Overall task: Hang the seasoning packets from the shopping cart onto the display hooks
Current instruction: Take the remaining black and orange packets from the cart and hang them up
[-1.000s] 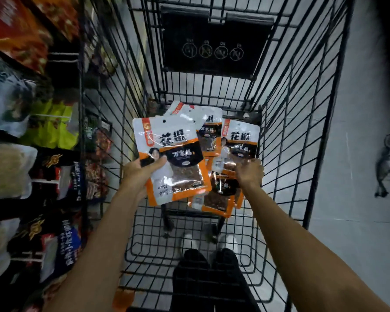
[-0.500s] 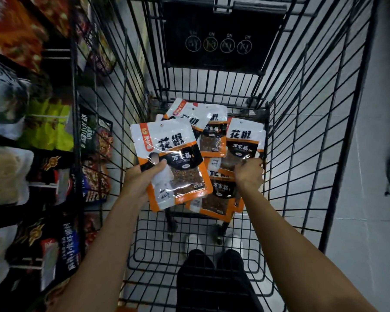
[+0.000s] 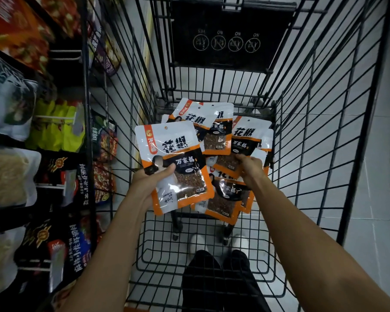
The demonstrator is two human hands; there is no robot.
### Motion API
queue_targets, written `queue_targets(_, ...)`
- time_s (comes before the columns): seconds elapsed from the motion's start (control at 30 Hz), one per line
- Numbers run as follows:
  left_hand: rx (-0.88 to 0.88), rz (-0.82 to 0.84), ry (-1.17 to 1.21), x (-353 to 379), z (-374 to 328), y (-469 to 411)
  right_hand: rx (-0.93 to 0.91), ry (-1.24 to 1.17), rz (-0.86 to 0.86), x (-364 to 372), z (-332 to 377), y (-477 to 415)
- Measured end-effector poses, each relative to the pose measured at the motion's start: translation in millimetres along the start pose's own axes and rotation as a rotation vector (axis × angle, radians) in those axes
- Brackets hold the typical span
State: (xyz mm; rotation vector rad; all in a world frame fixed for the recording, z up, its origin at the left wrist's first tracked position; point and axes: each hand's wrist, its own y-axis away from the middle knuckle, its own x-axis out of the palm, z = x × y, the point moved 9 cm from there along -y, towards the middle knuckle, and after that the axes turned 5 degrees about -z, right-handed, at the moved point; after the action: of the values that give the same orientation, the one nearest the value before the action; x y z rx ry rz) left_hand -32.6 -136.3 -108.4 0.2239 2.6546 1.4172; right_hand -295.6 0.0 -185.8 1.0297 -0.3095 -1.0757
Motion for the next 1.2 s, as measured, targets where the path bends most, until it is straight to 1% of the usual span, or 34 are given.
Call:
queue_targets(0.07,-0.025,0.025,0.007,2.6,1.5,2.1,-0.016,-0.016,-0.007,-5.1,1.2,2.3)
queue_targets(0.23,-0.041,0.015,0.002,3.2,-4.7,14.3,-0.053,-0.028,-0.041,-15.3,5.6,7.9)
queue_targets(0.37,-0.024,0.011,0.002,0.1,-12.7,26.3,-0.078,-0.020,-0.072,-21.9,8.9,14.8)
queue_targets(0.5,-0.010,0.016,0.032,-1.2,-19.9,41.2,-0.042,0.033,-0.043,-27.5,5.6,25.2)
queue_targets(0.6,0.009,0.029,0.044,-2.4,-25.8,51.3,-0.015,0.024,0.038,-27.6,0.5,40.5)
queue_targets(0.73,0.093,0.051,0.012,-6.1,-31.0,60.6,-0.034,0.154,0.102,-28.6,-13.8,51.8)
queue_targets(0.83,0.121,0.037,0.035,-10.7,-28.1,61.9,-0.008,0.233,0.145,-25.2,-28.1,50.9)
queue_targets(0.93,0.124,0.034,0.055,-11.9,-21.0,61.6,-0.003,0.213,0.106,-25.8,-35.0,46.0)
queue_targets(1.03,0.111,-0.006,0.048,-15.3,-15.1,62.5,-0.014,0.148,0.075,-27.0,-35.7,48.5)
queue_targets(1.2,0.178,-0.048,0.001,-19.7,-23.0,72.7,-0.086,0.136,0.132,-31.1,-20.4,67.4)
